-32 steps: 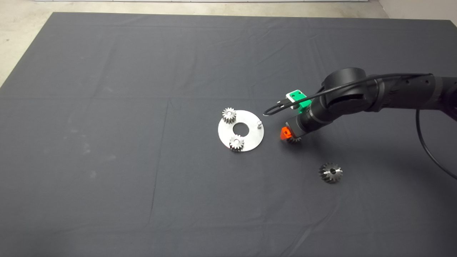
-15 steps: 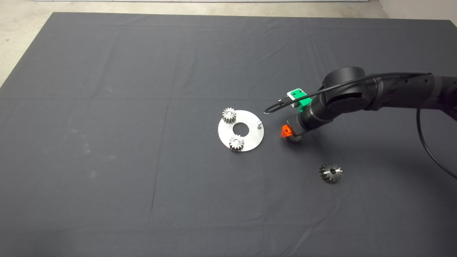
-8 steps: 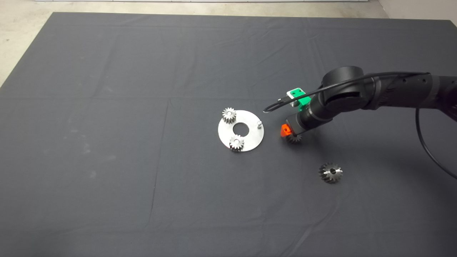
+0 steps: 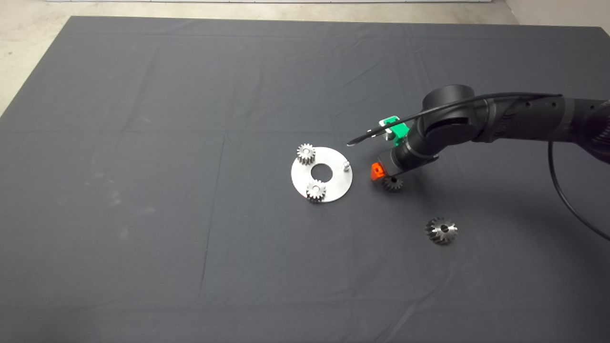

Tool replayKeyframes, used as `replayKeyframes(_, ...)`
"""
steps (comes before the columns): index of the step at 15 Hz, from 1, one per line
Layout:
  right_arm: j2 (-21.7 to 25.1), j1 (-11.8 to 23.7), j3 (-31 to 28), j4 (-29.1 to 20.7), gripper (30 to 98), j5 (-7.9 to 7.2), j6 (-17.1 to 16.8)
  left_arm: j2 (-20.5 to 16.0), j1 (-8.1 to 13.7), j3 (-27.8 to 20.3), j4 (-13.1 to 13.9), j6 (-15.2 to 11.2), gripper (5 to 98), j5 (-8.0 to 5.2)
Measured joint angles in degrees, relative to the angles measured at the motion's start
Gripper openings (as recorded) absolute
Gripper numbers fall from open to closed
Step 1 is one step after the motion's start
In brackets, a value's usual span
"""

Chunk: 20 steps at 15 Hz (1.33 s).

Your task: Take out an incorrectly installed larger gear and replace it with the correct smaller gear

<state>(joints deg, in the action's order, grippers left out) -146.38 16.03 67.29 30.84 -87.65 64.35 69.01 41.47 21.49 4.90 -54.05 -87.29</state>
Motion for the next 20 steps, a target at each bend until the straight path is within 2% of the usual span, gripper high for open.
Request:
replayKeyframes(8, -0.3, 0.1, 0.8, -8.5, 97.7, 0.00, 0.9, 0.0, 0.0, 0.0, 0.0, 0.0, 94.4, -0.01)
replayKeyframes(11, -0.5, 1.1, 0.9, -10.8, 97.7, 0.02, 1.2, 0.0, 0.0, 0.0, 0.0, 0.0, 94.4, 0.00)
replayKeyframes(20, -1.3, 2.2, 0.9, -11.7, 97.7, 0.02, 1.5, 0.0, 0.0, 0.0, 0.0, 0.0, 94.4, -0.01)
